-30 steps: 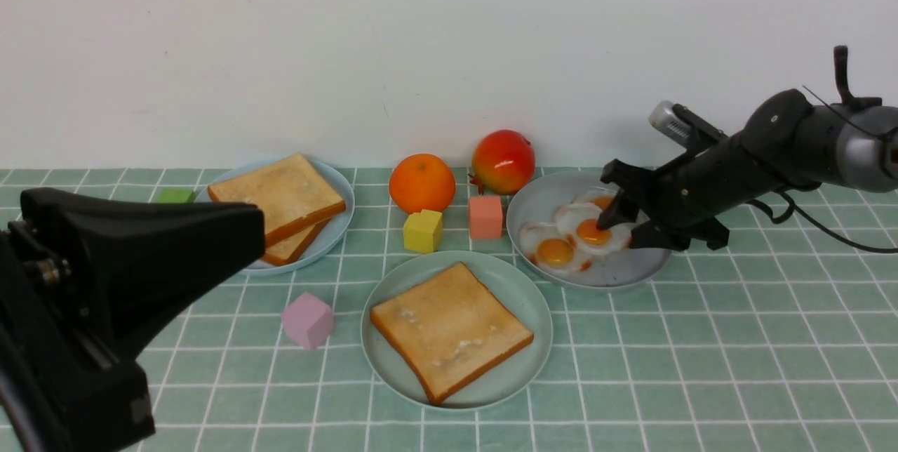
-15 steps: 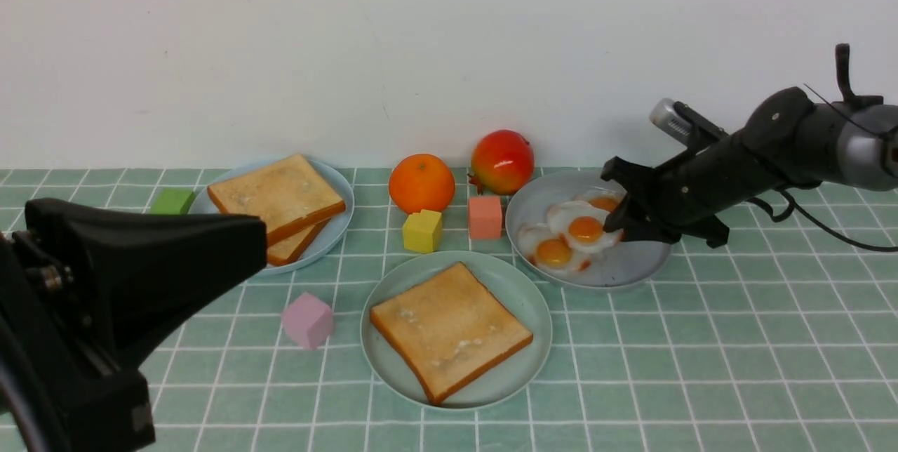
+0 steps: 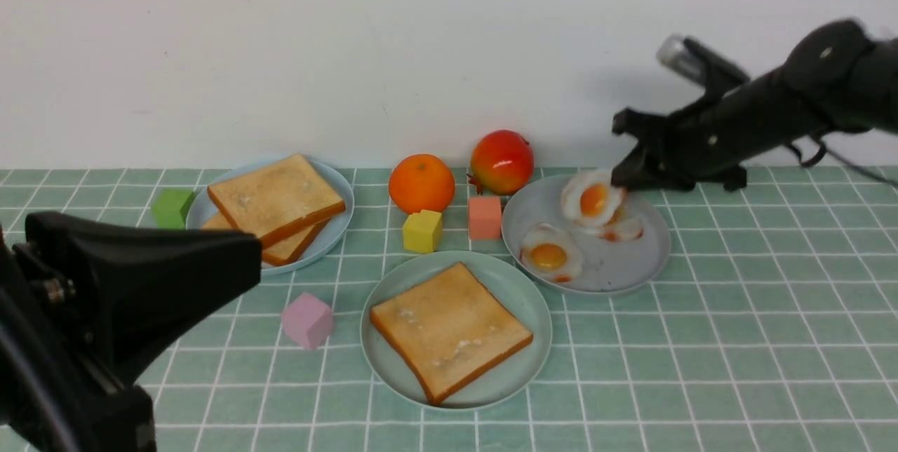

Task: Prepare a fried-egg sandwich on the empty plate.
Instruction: Use the right arm to place the fried egg on the slice of bread in the middle

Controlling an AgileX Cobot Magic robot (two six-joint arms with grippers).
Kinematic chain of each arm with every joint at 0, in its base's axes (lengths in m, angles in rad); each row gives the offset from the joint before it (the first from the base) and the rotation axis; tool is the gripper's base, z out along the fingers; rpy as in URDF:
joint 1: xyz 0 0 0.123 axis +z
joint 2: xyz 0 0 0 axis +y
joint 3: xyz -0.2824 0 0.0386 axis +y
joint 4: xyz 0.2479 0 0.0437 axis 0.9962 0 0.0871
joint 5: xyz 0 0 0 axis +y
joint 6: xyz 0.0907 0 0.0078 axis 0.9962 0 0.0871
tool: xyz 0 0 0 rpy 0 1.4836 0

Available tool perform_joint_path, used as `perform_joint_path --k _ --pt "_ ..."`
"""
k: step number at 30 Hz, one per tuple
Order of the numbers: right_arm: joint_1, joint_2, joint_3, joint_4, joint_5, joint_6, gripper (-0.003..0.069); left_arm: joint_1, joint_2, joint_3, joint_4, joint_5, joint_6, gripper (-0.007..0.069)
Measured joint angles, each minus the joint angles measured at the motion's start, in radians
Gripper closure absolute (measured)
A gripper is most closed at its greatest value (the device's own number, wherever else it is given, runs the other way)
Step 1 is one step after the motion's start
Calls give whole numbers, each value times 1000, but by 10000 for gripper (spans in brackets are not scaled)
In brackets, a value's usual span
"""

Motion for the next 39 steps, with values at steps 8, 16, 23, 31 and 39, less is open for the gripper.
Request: perform_joint_path --k 8,16,23,31,39 --pt "7 -132 12 0 150 -44 589 0 0 0 78 85 -1 596" --pt "155 -263 214 184 210 -128 589 0 0 0 140 116 -39 594" --pt "298 -170 302 345 95 -181 589 0 0 0 152 118 -40 588" --pt "309 -68 307 430 -12 -189 589 0 0 0 153 119 -40 589" --pt "307 -47 307 342 -52 -143 484 0 0 0 153 119 -42 585"
